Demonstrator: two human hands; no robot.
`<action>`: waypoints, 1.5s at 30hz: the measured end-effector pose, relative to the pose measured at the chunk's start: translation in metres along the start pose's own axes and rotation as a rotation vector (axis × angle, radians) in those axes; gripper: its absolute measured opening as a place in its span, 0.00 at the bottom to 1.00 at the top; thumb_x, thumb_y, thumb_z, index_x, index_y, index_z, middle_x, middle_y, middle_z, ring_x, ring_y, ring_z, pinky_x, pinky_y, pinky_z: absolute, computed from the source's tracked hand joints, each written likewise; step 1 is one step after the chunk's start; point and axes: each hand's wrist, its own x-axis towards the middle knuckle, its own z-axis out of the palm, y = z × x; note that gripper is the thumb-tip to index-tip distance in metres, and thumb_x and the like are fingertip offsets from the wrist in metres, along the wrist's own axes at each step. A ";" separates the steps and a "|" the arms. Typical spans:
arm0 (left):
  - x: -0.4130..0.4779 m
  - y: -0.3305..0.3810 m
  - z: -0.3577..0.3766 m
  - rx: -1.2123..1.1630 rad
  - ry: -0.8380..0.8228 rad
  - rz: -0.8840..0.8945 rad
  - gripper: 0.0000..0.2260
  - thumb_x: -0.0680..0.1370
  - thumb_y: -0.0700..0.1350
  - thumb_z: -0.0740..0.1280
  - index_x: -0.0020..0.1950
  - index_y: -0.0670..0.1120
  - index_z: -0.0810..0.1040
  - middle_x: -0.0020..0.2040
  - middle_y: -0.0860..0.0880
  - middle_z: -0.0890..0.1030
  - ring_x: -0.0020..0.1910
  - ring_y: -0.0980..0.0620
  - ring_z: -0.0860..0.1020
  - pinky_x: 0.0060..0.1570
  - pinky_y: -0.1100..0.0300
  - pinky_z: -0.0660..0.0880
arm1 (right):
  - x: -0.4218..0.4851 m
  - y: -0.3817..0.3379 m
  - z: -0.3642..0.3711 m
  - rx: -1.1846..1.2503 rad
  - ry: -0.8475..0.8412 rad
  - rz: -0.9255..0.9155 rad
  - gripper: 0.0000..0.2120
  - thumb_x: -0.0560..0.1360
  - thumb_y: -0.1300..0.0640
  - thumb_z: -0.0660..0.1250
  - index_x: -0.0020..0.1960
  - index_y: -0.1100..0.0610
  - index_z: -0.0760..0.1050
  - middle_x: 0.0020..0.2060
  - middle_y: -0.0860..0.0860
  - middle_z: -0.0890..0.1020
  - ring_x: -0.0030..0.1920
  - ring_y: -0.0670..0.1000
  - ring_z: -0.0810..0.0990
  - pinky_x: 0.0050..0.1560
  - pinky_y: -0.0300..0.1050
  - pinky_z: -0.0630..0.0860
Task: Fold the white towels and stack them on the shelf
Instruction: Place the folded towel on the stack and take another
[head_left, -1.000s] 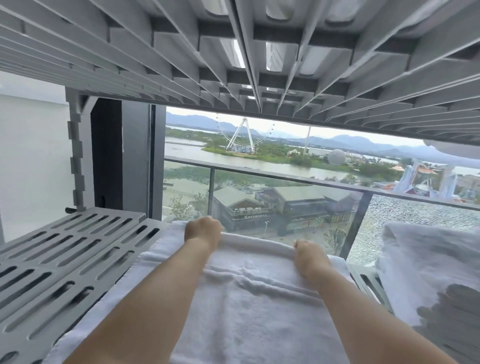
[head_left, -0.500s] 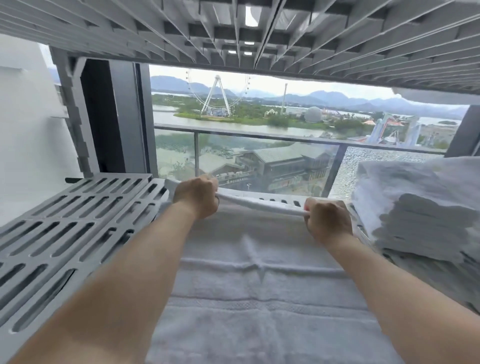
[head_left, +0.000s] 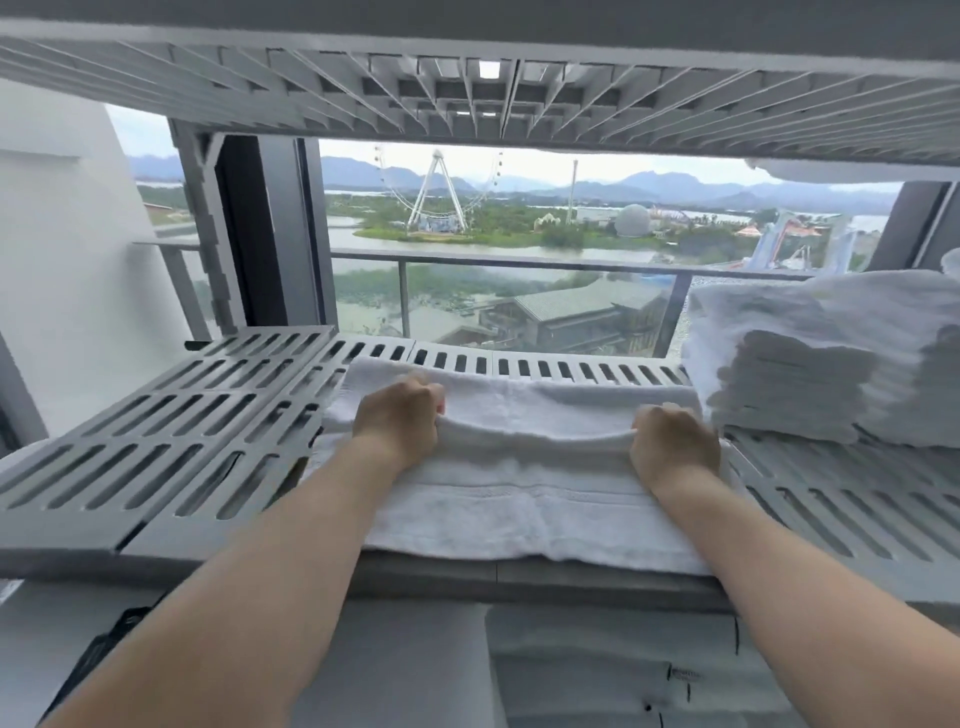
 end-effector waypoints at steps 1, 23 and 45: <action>-0.009 0.004 0.001 0.000 0.007 -0.019 0.09 0.78 0.41 0.61 0.49 0.51 0.79 0.49 0.51 0.77 0.49 0.49 0.77 0.42 0.54 0.74 | -0.005 0.000 0.001 0.006 -0.012 0.008 0.15 0.74 0.64 0.57 0.53 0.57 0.80 0.51 0.57 0.81 0.54 0.61 0.79 0.56 0.52 0.74; -0.037 0.012 -0.003 0.030 0.143 -0.340 0.08 0.77 0.37 0.67 0.44 0.47 0.85 0.42 0.48 0.80 0.46 0.48 0.78 0.46 0.56 0.79 | -0.017 0.019 -0.006 0.204 -0.034 0.144 0.16 0.75 0.68 0.58 0.50 0.59 0.84 0.47 0.59 0.84 0.48 0.60 0.81 0.50 0.50 0.79; -0.164 0.034 -0.062 -0.018 -0.170 0.210 0.23 0.79 0.57 0.66 0.73 0.52 0.74 0.72 0.52 0.75 0.69 0.49 0.75 0.63 0.49 0.75 | -0.157 0.040 -0.045 0.499 -0.091 -0.470 0.17 0.77 0.56 0.64 0.65 0.53 0.77 0.59 0.48 0.79 0.63 0.50 0.73 0.63 0.45 0.71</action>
